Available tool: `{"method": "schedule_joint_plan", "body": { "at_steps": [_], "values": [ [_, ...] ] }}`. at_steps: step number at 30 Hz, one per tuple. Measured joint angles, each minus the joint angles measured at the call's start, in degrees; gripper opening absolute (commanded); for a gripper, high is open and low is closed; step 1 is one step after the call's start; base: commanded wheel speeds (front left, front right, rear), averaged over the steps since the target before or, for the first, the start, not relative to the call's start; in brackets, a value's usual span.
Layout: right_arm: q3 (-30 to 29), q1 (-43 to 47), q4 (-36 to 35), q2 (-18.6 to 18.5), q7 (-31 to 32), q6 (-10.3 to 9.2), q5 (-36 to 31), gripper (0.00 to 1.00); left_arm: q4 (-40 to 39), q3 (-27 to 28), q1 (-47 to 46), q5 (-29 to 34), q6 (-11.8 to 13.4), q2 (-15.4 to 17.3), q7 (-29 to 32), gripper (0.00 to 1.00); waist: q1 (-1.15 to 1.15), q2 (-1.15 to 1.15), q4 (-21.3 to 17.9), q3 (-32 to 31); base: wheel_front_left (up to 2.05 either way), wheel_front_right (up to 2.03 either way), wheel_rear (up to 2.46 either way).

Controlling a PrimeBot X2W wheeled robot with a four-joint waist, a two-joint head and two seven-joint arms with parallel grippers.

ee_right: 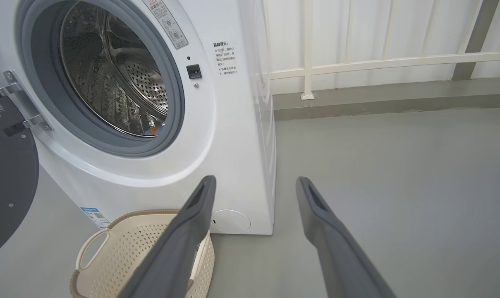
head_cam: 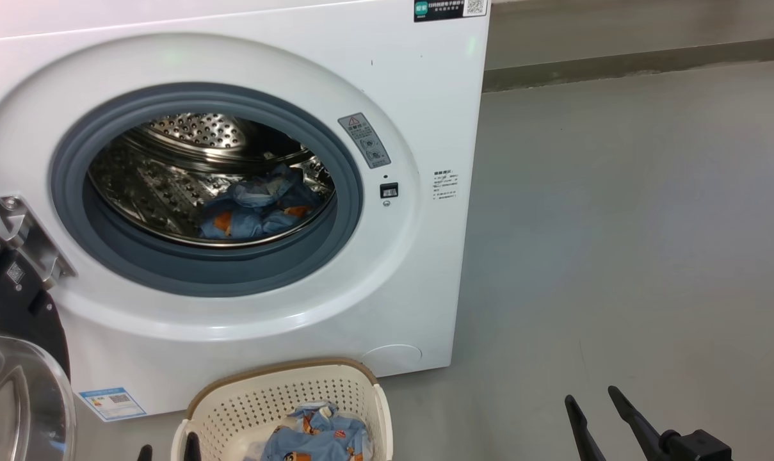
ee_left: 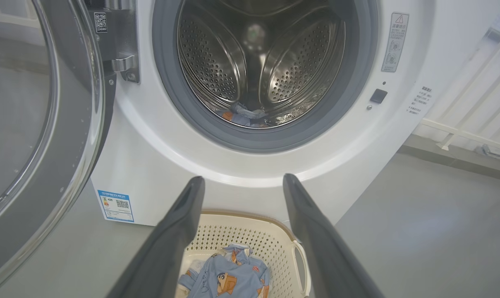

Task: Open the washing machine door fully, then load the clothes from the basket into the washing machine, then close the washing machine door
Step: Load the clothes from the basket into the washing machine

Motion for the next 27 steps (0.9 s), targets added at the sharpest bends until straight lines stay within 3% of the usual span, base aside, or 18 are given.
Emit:
{"method": "schedule_joint_plan", "body": {
  "at_steps": [27],
  "values": [
    [-2.33,1.48,0.22,-0.4,0.0,0.0,-1.27,1.0,-2.99,-1.22,3.13,-0.13,1.21,0.18,0.0,1.0,0.0,0.0,0.83,-1.24,0.0,0.0,0.0]
  ]
}}
